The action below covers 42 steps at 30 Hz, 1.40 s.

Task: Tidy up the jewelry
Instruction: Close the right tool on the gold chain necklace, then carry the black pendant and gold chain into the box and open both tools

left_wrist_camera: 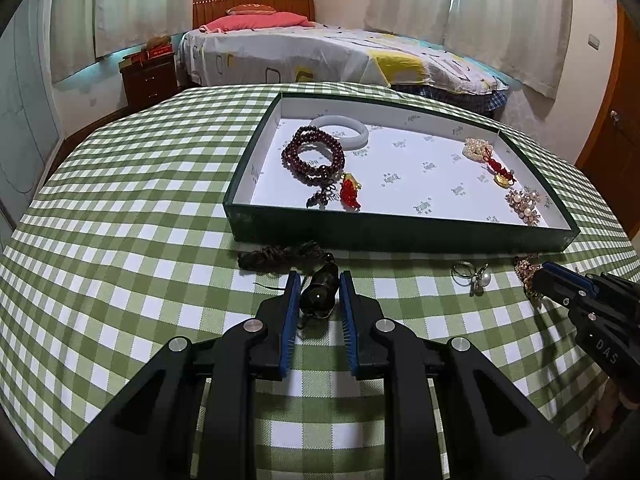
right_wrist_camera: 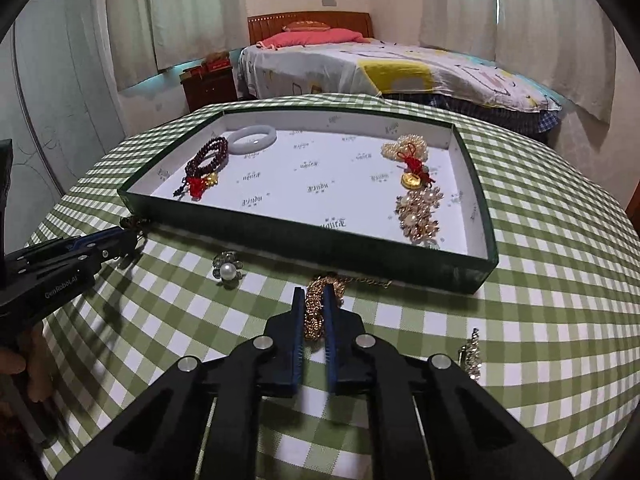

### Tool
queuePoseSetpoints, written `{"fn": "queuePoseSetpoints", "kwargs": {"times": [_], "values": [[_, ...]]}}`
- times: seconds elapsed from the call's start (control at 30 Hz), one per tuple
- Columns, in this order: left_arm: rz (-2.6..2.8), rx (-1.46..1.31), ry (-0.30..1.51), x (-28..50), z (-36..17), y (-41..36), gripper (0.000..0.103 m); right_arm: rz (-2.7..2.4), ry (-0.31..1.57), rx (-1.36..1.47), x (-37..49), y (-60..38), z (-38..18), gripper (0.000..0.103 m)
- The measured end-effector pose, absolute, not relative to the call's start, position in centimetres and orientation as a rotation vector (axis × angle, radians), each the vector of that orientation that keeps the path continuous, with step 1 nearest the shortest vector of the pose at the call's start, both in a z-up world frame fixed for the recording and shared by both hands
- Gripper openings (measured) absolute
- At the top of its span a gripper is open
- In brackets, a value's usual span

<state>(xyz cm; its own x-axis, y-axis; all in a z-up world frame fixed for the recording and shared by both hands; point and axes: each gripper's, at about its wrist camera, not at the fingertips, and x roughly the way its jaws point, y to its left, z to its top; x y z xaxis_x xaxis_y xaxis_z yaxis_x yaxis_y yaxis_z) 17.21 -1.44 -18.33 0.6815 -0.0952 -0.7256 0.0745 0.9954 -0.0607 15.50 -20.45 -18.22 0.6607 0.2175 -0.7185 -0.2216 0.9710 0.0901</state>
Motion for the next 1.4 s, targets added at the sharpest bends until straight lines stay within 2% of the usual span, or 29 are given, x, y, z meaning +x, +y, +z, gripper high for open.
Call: {"fn": "queuePoseSetpoints", "kwargs": {"times": [0.5, 1.0, 1.4], "values": [[-0.112, -0.024, 0.77, 16.4, -16.4, -1.8, 0.02, 0.237, 0.753, 0.029, 14.7, -21.5, -16.1, 0.009], [-0.163, -0.033, 0.669, 15.5, -12.0, -3.4, 0.02, 0.251, 0.648, 0.053, 14.2, -21.8, -11.7, 0.009], [-0.229, -0.036, 0.558, 19.1, -7.4, -6.0, 0.02, 0.262, 0.524, 0.048, 17.3, -21.5, -7.3, 0.009]]}}
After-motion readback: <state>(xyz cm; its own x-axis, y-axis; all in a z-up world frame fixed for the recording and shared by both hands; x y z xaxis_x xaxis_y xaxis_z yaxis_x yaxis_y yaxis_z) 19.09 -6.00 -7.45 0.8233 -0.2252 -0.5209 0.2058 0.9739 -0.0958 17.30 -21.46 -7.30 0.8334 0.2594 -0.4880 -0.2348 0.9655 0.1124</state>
